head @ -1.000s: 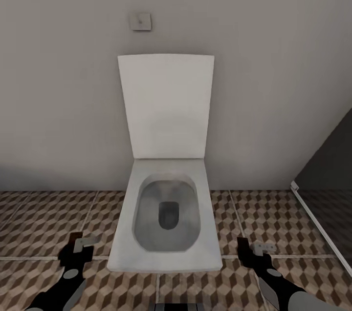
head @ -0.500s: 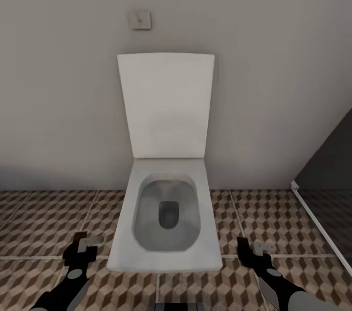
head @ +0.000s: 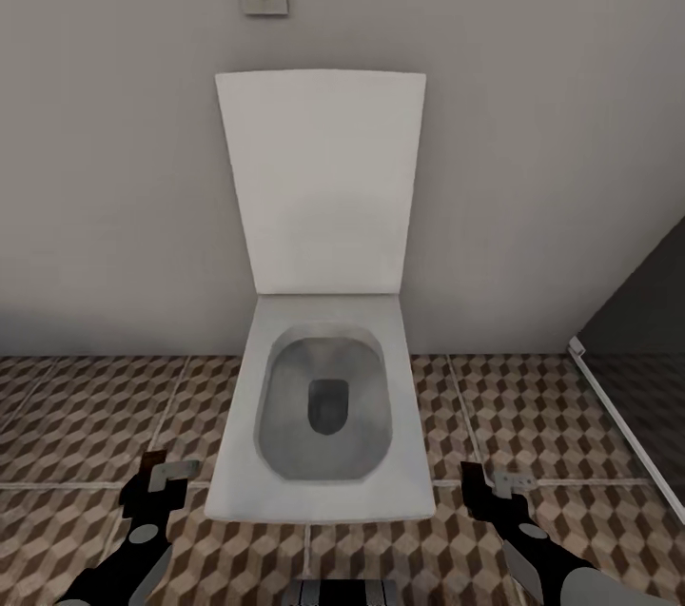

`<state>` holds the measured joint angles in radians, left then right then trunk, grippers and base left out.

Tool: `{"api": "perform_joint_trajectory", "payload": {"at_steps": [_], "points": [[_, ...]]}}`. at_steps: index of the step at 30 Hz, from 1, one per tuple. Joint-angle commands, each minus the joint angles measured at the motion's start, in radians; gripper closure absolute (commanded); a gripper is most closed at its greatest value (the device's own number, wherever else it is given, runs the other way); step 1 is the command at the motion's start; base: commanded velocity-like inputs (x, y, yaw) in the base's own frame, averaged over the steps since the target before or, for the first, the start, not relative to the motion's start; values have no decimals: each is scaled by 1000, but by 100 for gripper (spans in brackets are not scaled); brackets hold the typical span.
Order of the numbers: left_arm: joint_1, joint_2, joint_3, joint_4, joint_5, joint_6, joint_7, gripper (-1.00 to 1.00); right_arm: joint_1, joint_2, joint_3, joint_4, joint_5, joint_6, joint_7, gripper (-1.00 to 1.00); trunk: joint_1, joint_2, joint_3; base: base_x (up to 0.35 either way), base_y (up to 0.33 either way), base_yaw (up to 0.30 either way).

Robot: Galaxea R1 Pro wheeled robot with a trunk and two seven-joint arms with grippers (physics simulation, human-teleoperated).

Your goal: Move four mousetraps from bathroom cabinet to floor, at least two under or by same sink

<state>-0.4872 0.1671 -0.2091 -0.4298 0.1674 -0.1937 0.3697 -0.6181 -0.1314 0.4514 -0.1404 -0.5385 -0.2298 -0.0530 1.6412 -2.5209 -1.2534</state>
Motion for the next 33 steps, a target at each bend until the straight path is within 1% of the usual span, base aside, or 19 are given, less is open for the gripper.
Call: {"api": "perform_joint_trajectory", "payload": {"at_steps": [1,3,8,14,20,27,32,33], "points": [[-1,1,-9,0,7,-3,8,100,-1,0,9,-1,-8,-2,-5,100,0,-1,-5,0,0,0],[-1,-1,-9,0,8,-3,8,100,0,0,9,-1,-7,-2,-5,100,1,-1,-12,0,0,0],[-1,-8,-13,-2,6,-6,7,100,-1,0,9,-1,-7,-2,-5,100,1,-1,-12,0,0,0],[-1,-8,-13,-3,7,-11,1,100,-1,1,9,-1,-6,-2,-5,100,1,-1,-12,0,0,0],[-1,-9,-11,-3,10,-45,0,100,0,1,9,-1,-6,-2,-5,100,1,-1,-12,0,0,0],[-1,-11,-9,-2,12,-49,-14,100,0,0,9,-1,-6,-2,-5,100,1,-1,-12,0,0,0],[-1,-25,-9,-1,12,-49,-15,100,0,1,9,-1,-6,-2,-5,100,1,-1,-12,0,0,0],[-1,-26,-9,-1,12,-49,-15,100,0,1,9,-1,-6,-2,-5,100,2,-1,-16,0,0,0]]}}
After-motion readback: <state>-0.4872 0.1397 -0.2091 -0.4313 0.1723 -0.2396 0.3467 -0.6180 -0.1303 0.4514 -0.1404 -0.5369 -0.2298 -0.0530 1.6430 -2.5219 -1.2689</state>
